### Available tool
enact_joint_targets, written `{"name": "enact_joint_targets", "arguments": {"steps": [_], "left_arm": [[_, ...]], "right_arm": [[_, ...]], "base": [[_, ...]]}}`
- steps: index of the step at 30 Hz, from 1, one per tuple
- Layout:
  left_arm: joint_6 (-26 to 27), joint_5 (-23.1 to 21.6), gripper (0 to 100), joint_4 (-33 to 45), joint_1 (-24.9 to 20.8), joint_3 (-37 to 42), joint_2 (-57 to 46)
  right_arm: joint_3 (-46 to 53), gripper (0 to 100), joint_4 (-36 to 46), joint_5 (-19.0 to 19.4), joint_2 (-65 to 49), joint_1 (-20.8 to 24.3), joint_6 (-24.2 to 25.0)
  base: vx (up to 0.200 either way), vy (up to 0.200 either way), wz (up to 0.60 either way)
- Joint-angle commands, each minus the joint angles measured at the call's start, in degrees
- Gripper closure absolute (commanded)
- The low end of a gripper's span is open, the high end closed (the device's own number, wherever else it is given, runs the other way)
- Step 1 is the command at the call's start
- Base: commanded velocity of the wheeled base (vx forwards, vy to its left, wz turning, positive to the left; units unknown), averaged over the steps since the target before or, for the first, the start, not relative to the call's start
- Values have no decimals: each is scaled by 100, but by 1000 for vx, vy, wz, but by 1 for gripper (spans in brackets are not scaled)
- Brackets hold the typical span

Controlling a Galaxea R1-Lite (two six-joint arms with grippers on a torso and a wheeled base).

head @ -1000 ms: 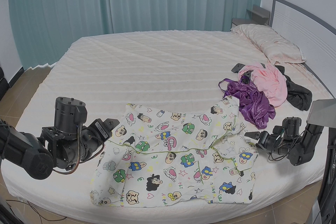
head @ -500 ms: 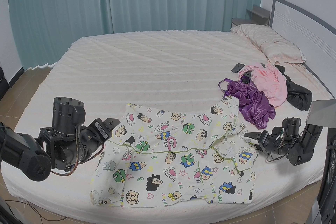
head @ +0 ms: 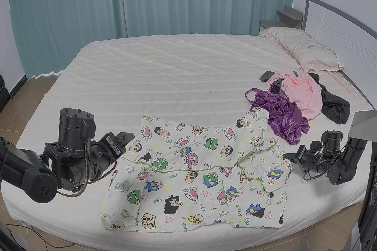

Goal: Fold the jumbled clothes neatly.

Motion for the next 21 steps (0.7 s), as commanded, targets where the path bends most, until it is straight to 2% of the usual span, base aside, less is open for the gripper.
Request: {"name": "enact_joint_targets", "arguments": {"steps": [1,6,9,10,21], "left_arm": [[2,2,0,5,-4,5,46],[2,2,0,5,-4,5,152],[2,2,0,5,-4,5,169],[11,2,0,5,-4,5,196],[20,2,0,23,31,14,407]], "right_arm": [[167,100,-2,-44,-282,-232,-39],[211,100,-2,-202,-317,-549,-48],[203,100,-2,-219,-317,-575,-48],[185,100,16,-360,-317,-760,-65],[106,100,86,-536,-265,-883,-92]], "base": [[0,0,0],[0,0,0],[0,0,0],[0,0,0],[0,0,0]]}}
